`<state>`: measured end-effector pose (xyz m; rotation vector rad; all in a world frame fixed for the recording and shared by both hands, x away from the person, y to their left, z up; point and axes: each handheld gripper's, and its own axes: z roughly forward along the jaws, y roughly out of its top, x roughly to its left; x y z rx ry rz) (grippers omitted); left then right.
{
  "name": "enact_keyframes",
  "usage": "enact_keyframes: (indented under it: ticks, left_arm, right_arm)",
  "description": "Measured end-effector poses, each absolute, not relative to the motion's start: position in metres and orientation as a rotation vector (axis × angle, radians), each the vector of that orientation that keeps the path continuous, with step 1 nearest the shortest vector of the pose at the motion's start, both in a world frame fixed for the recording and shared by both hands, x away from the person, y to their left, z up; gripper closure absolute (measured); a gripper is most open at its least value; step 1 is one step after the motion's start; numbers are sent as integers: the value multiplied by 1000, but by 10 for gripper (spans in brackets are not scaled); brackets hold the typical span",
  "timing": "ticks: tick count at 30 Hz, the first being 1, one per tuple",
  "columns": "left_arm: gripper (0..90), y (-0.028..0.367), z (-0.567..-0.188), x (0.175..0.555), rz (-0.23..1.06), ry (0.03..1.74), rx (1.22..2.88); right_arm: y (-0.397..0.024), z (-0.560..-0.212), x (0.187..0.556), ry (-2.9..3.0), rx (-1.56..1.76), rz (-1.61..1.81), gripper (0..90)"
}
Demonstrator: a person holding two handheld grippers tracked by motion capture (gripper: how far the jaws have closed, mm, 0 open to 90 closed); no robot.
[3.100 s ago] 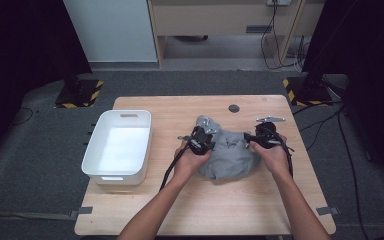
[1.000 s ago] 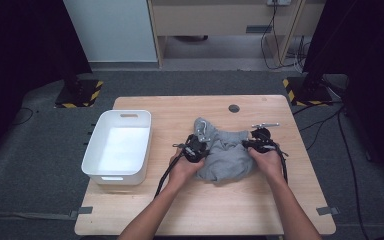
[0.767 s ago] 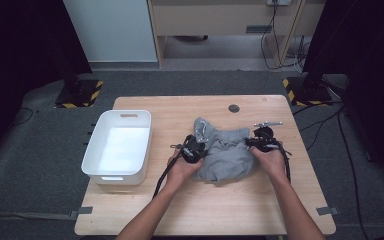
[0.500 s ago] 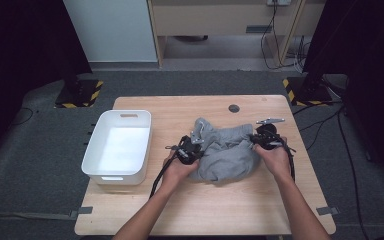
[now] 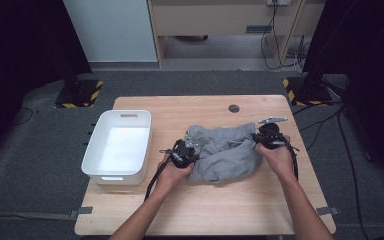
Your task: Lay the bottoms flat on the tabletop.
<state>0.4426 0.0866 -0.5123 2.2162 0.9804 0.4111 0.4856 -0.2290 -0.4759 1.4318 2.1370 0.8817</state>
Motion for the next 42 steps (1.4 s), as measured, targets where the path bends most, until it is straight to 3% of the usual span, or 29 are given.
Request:
enact_keyframes:
  ticks: [2, 13, 26, 42]
  left_arm:
    - [601, 90, -510, 443, 430, 995, 2188]
    - [579, 99, -485, 449, 464, 998, 2086]
    - [643, 110, -473, 497, 455, 1125, 1985]
    - [693, 104, -489, 514, 439, 1158, 2028]
  right_arm:
    - [-229, -476, 486, 2138, 1423, 885, 841]
    - [-226, -475, 486, 2150, 1406, 876, 836]
    - [-226, -473, 484, 2160, 1395, 884, 832]
    - [-223, -470, 483, 2172, 1372, 879, 829]
